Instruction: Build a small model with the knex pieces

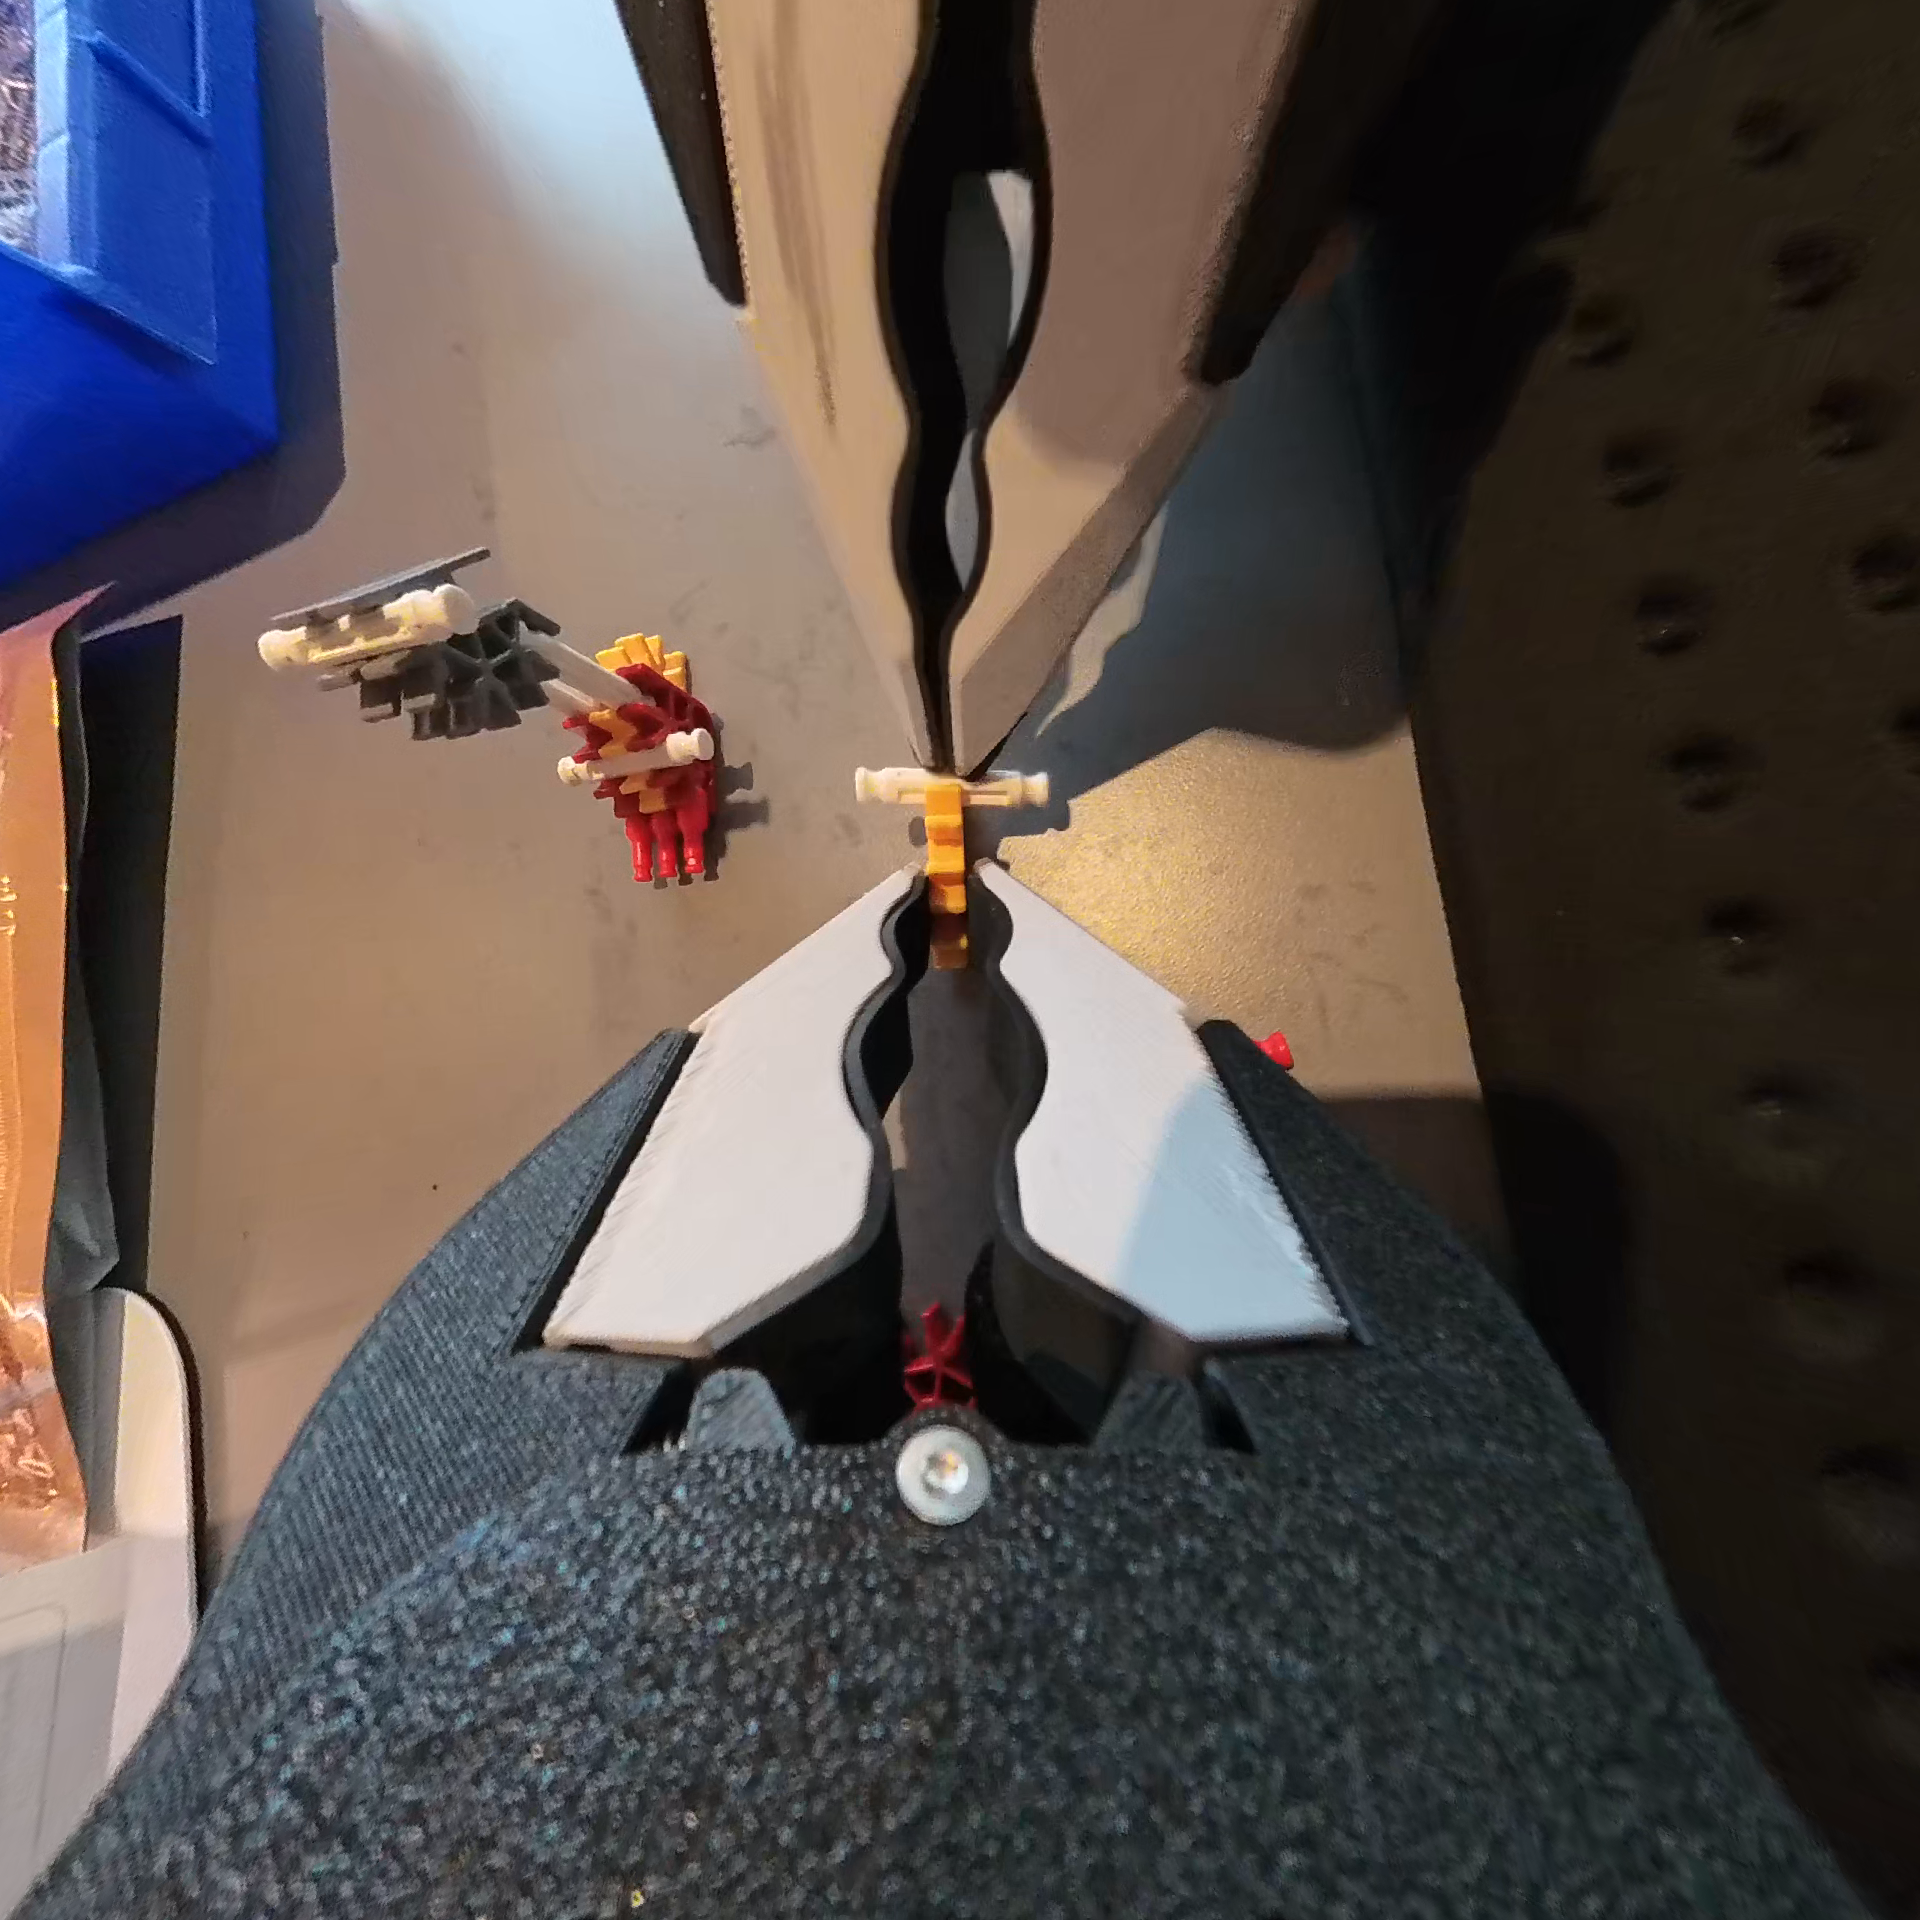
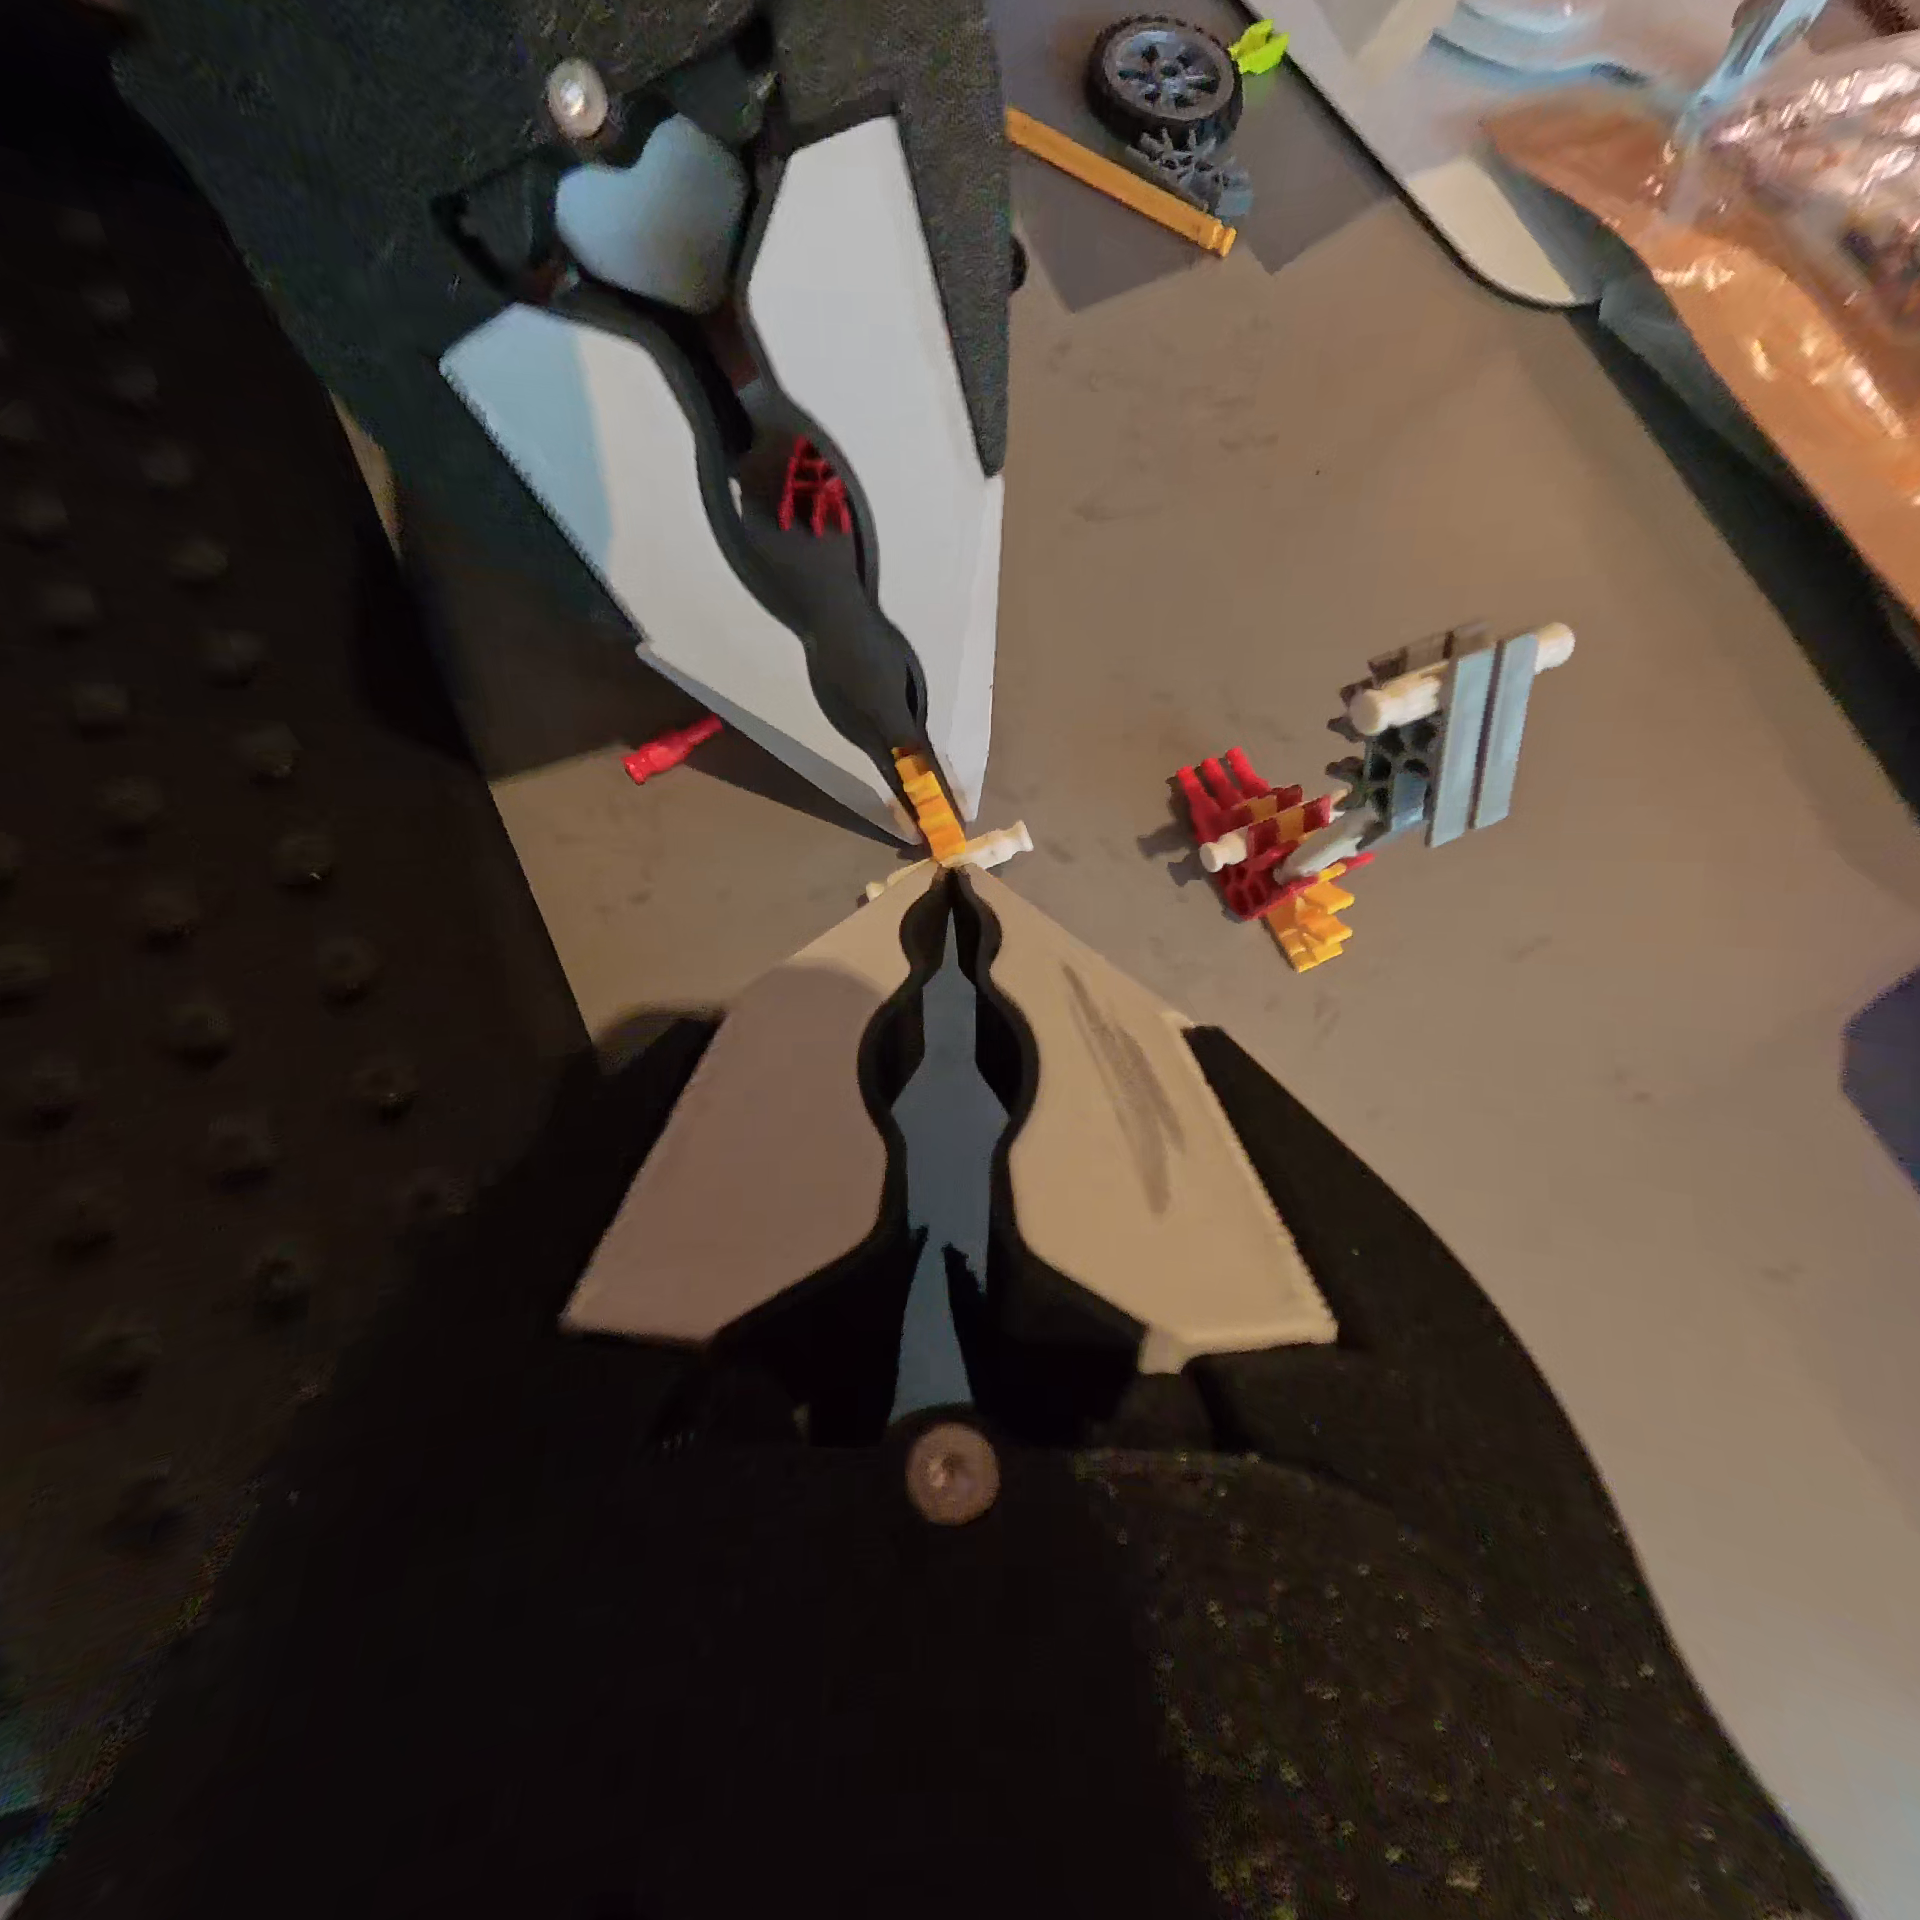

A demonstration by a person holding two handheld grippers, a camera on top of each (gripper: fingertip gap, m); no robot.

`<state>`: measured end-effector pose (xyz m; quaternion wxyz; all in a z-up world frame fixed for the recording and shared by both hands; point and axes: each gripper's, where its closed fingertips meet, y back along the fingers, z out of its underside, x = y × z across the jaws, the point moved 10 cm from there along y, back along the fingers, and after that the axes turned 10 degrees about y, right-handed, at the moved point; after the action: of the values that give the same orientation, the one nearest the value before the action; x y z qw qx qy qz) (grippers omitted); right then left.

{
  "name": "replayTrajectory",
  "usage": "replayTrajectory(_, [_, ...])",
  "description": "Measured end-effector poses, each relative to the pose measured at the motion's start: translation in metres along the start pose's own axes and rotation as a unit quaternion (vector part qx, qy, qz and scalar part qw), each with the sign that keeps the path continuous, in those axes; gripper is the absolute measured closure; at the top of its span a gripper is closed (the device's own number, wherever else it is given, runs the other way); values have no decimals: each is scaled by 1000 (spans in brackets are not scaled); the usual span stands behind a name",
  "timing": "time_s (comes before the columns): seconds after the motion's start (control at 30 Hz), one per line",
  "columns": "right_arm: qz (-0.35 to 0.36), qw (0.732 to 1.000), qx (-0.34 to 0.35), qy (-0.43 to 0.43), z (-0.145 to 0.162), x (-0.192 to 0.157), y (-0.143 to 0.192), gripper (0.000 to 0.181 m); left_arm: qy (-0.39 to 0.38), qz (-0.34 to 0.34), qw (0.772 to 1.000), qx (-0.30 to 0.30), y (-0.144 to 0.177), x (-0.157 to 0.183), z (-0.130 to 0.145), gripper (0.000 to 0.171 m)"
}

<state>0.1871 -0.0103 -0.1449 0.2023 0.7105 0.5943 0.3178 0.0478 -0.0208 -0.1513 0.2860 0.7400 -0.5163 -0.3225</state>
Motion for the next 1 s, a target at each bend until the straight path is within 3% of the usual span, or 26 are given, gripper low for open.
replayTrajectory(0.2, [42,993,4,107,1,-8,0,181,1,12,1000,2,0,-2,0,166])
replayTrajectory(0.4, [24,990,21,139,3,-4,0,181,-4,19,1000,3,0,-4,0,166])
replayTrajectory(1.0, [-25,989,43,138,5,7,-2,177,0,59,998,9,-1,-12,1,166])
